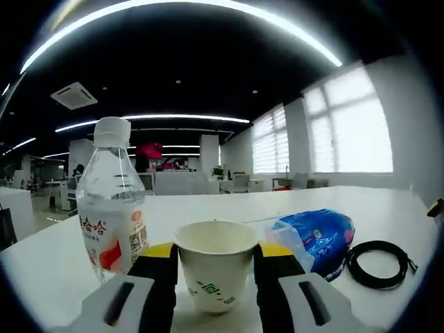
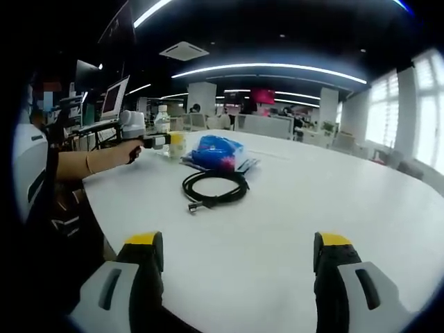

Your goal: Arrange the tabletop items into an orderly group along one side of the table until the central work area is clear of visible clutter.

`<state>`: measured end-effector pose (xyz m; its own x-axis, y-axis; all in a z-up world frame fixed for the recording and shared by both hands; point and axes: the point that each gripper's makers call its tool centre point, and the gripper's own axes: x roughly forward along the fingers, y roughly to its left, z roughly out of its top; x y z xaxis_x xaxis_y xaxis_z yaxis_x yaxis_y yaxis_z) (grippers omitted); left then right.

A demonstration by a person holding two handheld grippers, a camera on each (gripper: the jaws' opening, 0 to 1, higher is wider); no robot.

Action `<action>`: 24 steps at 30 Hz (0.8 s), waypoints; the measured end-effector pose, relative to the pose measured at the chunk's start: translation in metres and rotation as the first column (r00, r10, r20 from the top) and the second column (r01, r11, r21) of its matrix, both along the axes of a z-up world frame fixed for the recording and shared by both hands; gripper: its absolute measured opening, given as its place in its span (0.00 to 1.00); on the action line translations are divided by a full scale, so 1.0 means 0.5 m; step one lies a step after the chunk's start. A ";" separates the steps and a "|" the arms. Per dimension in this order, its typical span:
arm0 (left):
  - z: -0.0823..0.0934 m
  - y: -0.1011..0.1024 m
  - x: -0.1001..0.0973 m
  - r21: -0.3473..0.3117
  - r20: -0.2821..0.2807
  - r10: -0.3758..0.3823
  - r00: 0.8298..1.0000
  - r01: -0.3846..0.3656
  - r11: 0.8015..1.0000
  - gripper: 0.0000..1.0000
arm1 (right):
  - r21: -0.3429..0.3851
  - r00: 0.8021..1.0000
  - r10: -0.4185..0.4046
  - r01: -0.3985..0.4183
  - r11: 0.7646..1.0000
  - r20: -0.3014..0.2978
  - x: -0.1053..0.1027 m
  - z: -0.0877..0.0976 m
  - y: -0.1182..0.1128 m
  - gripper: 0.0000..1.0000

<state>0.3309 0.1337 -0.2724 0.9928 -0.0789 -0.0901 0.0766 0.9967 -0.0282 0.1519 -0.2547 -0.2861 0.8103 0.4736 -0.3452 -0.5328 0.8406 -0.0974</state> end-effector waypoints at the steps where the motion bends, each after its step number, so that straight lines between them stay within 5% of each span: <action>1: -0.005 0.002 0.001 -0.003 -0.011 0.004 1.000 -0.004 1.000 0.43 | 0.001 1.000 -0.001 0.001 1.000 0.000 0.000 0.000 -0.001 0.87; 6: -0.005 0.008 0.000 -0.066 0.001 0.011 1.000 -0.011 0.998 0.51 | 0.001 1.000 -0.004 0.004 1.000 -0.002 -0.001 -0.001 -0.003 0.87; 24: 0.042 -0.005 -0.035 -0.009 0.061 0.030 0.998 -0.029 1.000 0.64 | 0.003 1.000 -0.002 0.002 1.000 0.010 0.001 0.005 0.000 0.88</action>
<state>0.3133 0.1311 -0.2516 0.9984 -0.0500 -0.0282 0.0491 0.9983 -0.0328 0.1523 -0.2546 -0.2834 0.8144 0.4733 -0.3358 -0.5305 0.8417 -0.1003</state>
